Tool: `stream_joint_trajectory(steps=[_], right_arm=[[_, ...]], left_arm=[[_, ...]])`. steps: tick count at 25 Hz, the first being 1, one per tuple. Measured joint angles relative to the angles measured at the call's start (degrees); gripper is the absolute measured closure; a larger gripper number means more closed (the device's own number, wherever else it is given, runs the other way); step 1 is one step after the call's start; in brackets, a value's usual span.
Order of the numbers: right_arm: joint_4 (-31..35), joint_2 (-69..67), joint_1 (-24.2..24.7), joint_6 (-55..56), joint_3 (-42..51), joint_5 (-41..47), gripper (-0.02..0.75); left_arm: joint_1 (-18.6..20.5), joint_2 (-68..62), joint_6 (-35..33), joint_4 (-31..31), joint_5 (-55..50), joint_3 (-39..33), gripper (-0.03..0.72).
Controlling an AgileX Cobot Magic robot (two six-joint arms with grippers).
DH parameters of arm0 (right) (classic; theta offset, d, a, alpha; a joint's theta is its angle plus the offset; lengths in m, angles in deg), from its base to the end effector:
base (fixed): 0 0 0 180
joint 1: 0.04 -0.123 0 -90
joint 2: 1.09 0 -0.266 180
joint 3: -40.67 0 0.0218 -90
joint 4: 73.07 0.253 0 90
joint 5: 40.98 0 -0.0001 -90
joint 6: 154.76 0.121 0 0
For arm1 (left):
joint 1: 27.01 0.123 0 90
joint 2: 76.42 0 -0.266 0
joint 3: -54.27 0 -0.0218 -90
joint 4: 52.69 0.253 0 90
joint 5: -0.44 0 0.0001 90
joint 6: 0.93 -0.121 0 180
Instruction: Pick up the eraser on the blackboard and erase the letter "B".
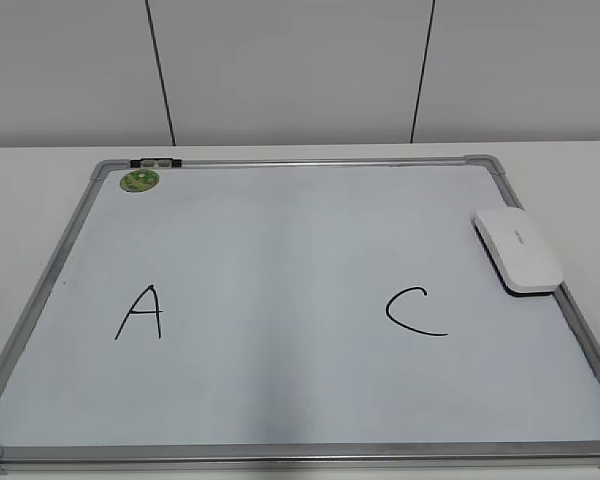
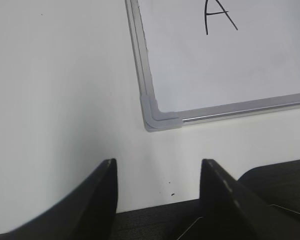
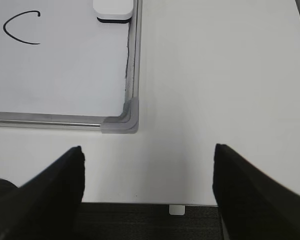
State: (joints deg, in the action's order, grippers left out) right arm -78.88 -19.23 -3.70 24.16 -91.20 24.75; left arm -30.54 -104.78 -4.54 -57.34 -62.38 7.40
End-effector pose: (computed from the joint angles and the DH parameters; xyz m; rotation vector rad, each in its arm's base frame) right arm 0.0603 -0.0073 0.2471 -0.0957 2.2983 -0.1047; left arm 0.0850 -0.0140 0.2452 0.1386 2.4038 -0.1034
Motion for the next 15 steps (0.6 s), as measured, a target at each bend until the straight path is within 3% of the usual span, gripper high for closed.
stream_joint_trajectory(steps=[7,15], right_arm=[[0.0,0.0,0.9,0.0,0.0,0.0,0.147],[0.0,4.7,4.0,0.0,0.0,-0.1,0.147]], left_arm=[[1.1,1.7,0.0,0.0,0.1,0.0,0.311],[2.2,12.4,0.0,0.0,0.1,0.0,0.321]])
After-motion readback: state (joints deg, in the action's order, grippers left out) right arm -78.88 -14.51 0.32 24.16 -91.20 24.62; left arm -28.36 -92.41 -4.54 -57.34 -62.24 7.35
